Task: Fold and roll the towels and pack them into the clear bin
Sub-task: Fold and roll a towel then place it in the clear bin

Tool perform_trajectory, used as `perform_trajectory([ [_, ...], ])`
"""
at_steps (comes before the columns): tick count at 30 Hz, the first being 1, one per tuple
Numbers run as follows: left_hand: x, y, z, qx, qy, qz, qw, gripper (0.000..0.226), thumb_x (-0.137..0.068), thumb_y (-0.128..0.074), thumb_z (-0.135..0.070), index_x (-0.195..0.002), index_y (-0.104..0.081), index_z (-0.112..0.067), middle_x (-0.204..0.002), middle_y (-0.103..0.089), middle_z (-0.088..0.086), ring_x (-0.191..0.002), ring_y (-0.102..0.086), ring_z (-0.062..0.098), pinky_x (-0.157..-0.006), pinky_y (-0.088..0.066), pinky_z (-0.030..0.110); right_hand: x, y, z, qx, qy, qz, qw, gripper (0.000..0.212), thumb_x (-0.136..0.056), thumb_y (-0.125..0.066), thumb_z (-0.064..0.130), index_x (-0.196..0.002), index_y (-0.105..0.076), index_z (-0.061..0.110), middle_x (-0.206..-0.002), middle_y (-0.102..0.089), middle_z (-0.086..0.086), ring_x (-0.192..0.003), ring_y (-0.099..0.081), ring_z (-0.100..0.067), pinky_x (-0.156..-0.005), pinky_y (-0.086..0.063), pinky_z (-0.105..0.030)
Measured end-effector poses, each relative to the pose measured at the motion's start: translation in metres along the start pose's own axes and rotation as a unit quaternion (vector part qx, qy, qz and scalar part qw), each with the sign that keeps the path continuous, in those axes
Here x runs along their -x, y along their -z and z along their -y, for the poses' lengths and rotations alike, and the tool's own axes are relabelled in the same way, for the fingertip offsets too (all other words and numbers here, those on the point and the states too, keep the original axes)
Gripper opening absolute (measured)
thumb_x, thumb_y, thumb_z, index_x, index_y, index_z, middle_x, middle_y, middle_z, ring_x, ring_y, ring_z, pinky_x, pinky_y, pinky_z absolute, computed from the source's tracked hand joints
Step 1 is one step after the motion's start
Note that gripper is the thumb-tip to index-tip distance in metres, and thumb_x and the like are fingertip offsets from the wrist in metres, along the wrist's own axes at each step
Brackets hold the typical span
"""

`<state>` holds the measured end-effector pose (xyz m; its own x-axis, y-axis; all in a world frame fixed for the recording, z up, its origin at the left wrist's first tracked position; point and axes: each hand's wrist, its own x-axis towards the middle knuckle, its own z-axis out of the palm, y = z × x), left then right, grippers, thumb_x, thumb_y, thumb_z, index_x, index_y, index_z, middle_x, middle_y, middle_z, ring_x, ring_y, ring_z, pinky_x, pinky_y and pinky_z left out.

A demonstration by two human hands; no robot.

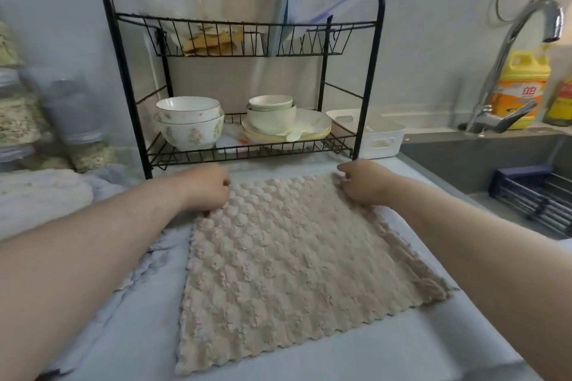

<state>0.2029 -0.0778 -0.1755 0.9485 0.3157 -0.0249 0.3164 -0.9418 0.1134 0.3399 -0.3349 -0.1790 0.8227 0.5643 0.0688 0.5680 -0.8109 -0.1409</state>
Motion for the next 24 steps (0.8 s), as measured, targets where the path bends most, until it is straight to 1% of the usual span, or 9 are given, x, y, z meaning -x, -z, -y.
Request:
perform_trajectory([
  [4, -0.004, 0.004, -0.004, 0.002, 0.007, -0.034, 0.999, 0.012, -0.082, -0.054, -0.012, -0.077, -0.065, -0.013, -0.086, -0.067, 0.006, -0.075, -0.061, 0.021, -0.063, -0.050, 0.031, -0.006, 0.003, 0.002, -0.017, 0.009, -0.001, 1.000, 0.028, -0.091, -0.050, 0.017, -0.111, -0.066, 0.008, -0.115, -0.063, -0.010, -0.099, -0.057, -0.027, -0.083, -0.048, -0.030],
  [8, 0.010, 0.014, -0.013, 0.031, -0.016, -0.088, 0.996, 0.020, -0.072, -0.053, 0.000, -0.067, -0.052, -0.019, -0.077, -0.055, 0.002, -0.068, -0.050, 0.018, -0.055, -0.038, 0.028, 0.009, 0.012, -0.003, -0.081, -0.006, -0.036, 0.996, 0.019, -0.083, -0.051, 0.004, -0.098, -0.055, 0.014, -0.110, -0.061, -0.010, -0.088, -0.054, -0.026, -0.069, -0.046, -0.032],
  [10, 0.023, 0.022, -0.018, 0.060, -0.029, -0.115, 0.991, 0.021, -0.072, -0.052, -0.001, -0.067, -0.051, -0.021, -0.074, -0.056, 0.002, -0.070, -0.053, 0.021, -0.057, -0.040, 0.030, 0.023, 0.020, -0.005, -0.140, -0.017, -0.033, 0.989, 0.032, -0.082, -0.045, -0.002, -0.107, -0.050, 0.017, -0.102, -0.064, -0.014, -0.084, -0.063, -0.034, -0.063, -0.053, -0.040],
  [12, 0.041, 0.028, -0.024, 0.082, -0.050, -0.151, 0.984, 0.020, -0.077, -0.053, -0.003, -0.069, -0.053, -0.022, -0.073, -0.057, 0.000, -0.071, -0.054, 0.022, -0.059, -0.041, 0.031, 0.041, 0.028, -0.007, -0.193, -0.019, -0.024, 0.981, 0.050, -0.082, -0.040, -0.006, -0.122, -0.049, 0.021, -0.099, -0.064, -0.017, -0.079, -0.068, -0.037, -0.060, -0.057, -0.040],
  [13, 0.051, 0.030, -0.027, 0.093, -0.060, -0.171, 0.979, 0.020, -0.078, -0.054, -0.004, -0.070, -0.054, -0.022, -0.073, -0.057, -0.001, -0.072, -0.054, 0.021, -0.061, -0.042, 0.032, 0.050, 0.032, -0.008, -0.211, -0.018, -0.028, 0.977, 0.050, -0.082, -0.038, -0.008, -0.122, -0.052, 0.019, -0.099, -0.065, -0.018, -0.075, -0.069, -0.036, -0.059, -0.060, -0.039],
  [15, 0.074, 0.032, -0.034, 0.131, -0.079, -0.204, 0.967, 0.019, -0.078, -0.054, -0.001, -0.073, -0.058, -0.019, -0.075, -0.060, -0.001, -0.074, -0.055, 0.021, -0.065, -0.045, 0.033, 0.071, 0.039, -0.009, -0.237, -0.008, -0.054, 0.970, 0.032, -0.081, -0.038, -0.007, -0.097, -0.060, 0.008, -0.089, -0.066, -0.020, -0.071, -0.070, -0.034, -0.061, -0.061, -0.044],
  [18, 0.111, 0.032, -0.041, 0.172, -0.094, -0.216, 0.957, 0.022, -0.075, -0.056, 0.001, -0.078, -0.063, -0.019, -0.078, -0.063, -0.002, -0.077, -0.057, 0.018, -0.066, -0.044, 0.029, 0.108, 0.048, -0.010, -0.261, -0.003, -0.097, 0.960, 0.005, -0.072, -0.050, 0.001, -0.071, -0.052, 0.006, -0.077, -0.062, -0.019, -0.077, -0.067, -0.040, -0.068, -0.057, -0.056],
  [20, 0.133, 0.030, -0.043, 0.182, -0.094, -0.201, 0.958, 0.025, -0.075, -0.057, 0.001, -0.082, -0.065, -0.022, -0.081, -0.066, -0.003, -0.080, -0.059, 0.017, -0.070, -0.047, 0.029, 0.131, 0.049, -0.008, -0.249, 0.001, -0.108, 0.962, 0.004, -0.073, -0.051, 0.004, -0.073, -0.052, 0.008, -0.080, -0.062, -0.015, -0.079, -0.065, -0.037, -0.069, -0.057, -0.052],
  [24, 0.174, 0.020, -0.043, 0.160, -0.097, -0.158, 0.970, 0.031, -0.076, -0.057, -0.004, -0.070, -0.059, -0.034, -0.081, -0.064, -0.011, -0.081, -0.060, 0.013, -0.075, -0.051, 0.031, 0.176, 0.045, -0.005, -0.165, 0.013, -0.125, 0.978, 0.018, -0.079, -0.051, 0.002, -0.087, -0.052, 0.018, -0.080, -0.058, -0.001, -0.076, -0.055, -0.024, -0.057, -0.042, -0.029],
])
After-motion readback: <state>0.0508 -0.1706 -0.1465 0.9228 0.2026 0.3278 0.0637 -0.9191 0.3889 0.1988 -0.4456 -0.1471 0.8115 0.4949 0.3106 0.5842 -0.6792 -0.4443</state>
